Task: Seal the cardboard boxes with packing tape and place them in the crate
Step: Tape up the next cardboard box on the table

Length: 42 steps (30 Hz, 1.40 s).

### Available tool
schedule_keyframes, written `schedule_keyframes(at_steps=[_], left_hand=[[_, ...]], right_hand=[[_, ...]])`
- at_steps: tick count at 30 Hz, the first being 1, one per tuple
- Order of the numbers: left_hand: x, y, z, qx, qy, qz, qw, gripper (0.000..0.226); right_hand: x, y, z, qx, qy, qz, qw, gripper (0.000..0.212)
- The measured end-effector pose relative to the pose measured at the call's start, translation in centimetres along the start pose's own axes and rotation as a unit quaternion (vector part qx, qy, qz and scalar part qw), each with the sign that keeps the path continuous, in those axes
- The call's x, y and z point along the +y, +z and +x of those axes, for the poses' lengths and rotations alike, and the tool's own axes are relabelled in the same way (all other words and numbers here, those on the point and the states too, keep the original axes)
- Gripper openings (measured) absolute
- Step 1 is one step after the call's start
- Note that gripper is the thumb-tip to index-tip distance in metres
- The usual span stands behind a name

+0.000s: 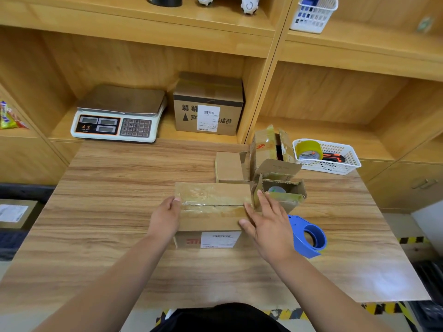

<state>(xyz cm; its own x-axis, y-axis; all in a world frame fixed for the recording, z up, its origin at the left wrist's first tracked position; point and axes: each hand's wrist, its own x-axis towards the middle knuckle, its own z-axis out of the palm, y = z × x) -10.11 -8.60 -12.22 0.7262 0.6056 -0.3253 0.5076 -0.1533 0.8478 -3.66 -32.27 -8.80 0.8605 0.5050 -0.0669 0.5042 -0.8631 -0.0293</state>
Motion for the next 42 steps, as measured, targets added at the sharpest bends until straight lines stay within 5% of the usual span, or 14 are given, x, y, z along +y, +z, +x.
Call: schedule_keyframes(at_steps=[5,8,12,17,26,30,42], left_hand=[[1.1,0.2,-1.0,-0.026,-0.035,0.038,0.998,0.071],[1.2,0.7,-1.2,-0.026,-0.035,0.009,0.999,0.052],[1.3,0.7,-0.8,-0.026,-0.027,0.009,0.999,0.026],[0.7,0.8,-0.4,-0.033,-0.026,-0.02,0.999,0.02],[0.1,1.2,-0.1,-0.014,-0.052,-0.03,0.998,0.048],[0.3,1.3,0.0,0.008,-0.038,-0.011,0.999,0.048],[0.4,1.2,1.1,0.0,-0.022,0.072,0.997,0.049]], right_hand=[[-3.4,-0.2,1.8,-0.007,-0.053,0.025,0.998,0.077],[-6.5,0.4,1.9,-0.042,-0.182,0.011,0.982,0.068],[-8.1,1.2,1.8,-0.066,-0.236,-0.015,0.969,0.074],[-6.2,1.4,1.9,-0.064,-0.242,-0.029,0.968,0.071],[-2.1,0.4,0.8,-0.049,-0.185,-0.046,0.981,0.074],[-4.6,-0.1,0.7,-0.01,-0.135,-0.058,0.989,0.077],[-9.8,0.5,4.0,-0.066,-0.153,-0.047,0.985,0.076]])
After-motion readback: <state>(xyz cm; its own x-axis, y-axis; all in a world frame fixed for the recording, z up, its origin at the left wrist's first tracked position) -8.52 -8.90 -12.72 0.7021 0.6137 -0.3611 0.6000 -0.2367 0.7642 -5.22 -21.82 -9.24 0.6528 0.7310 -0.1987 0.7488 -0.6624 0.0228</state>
